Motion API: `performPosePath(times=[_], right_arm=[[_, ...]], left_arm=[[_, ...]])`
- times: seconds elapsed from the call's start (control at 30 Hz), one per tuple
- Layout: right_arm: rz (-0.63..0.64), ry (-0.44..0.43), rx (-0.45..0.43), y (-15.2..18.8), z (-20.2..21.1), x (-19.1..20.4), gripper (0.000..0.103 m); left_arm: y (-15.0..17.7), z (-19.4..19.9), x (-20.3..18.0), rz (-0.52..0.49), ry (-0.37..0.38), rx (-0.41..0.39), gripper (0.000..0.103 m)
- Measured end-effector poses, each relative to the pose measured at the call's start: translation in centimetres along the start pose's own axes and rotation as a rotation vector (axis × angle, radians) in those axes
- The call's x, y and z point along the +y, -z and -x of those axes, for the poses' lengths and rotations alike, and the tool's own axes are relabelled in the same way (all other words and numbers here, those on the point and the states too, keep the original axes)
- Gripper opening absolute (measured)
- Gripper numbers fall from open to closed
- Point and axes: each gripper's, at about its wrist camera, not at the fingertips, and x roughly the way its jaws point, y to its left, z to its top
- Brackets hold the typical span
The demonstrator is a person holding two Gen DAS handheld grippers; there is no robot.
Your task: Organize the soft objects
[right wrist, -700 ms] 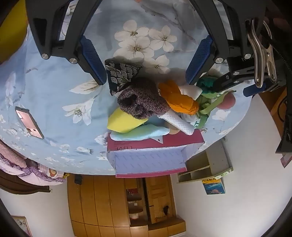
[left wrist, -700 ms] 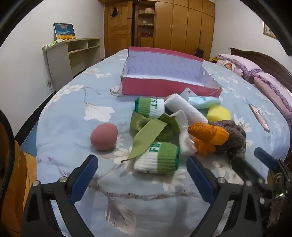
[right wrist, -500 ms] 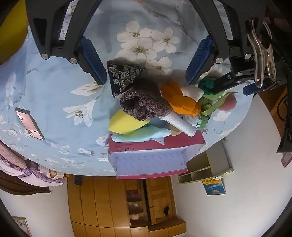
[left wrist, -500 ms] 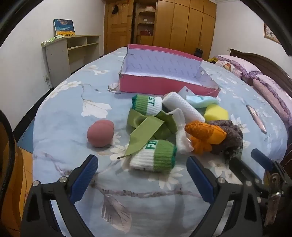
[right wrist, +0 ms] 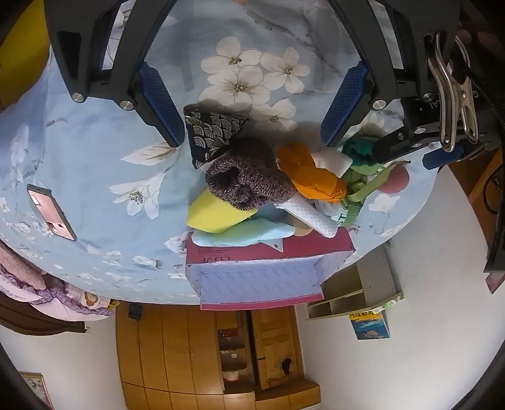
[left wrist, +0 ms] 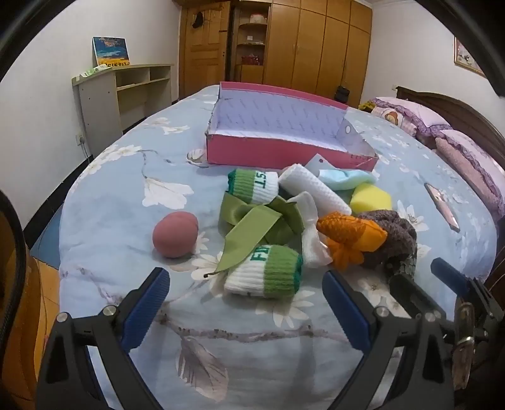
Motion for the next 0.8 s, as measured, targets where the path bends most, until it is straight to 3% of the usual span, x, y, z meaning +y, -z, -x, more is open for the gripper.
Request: performPosePath(times=[0.8], right_arm=[[-0.006,-0.003,0.004,-0.04,-0.06,-0.13,0.090]], left_arm=[[-0.06,-0.44,0.17,0.008,-0.012,0.009,0.100]])
